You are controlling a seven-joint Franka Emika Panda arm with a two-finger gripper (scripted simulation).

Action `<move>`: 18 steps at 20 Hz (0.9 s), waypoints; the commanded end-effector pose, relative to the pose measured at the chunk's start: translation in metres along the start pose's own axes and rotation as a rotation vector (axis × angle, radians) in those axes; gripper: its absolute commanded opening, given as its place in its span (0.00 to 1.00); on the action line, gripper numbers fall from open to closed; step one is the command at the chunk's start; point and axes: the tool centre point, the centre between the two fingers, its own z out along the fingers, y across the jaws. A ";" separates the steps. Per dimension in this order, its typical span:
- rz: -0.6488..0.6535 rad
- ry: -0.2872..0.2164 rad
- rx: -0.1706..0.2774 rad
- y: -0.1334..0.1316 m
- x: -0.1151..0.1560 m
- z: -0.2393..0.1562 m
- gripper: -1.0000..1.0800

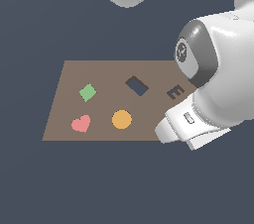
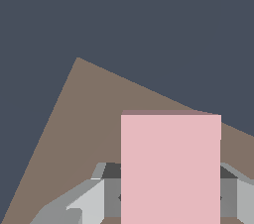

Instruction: Insert a designated object into the corresponding slot on a board.

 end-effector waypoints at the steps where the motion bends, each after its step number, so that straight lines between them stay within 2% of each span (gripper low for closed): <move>1: 0.064 0.001 0.000 0.006 0.001 -0.001 0.00; 8: 0.303 0.001 0.000 0.030 0.001 -0.002 0.00; 18: 0.747 0.002 0.001 0.071 -0.013 -0.003 0.00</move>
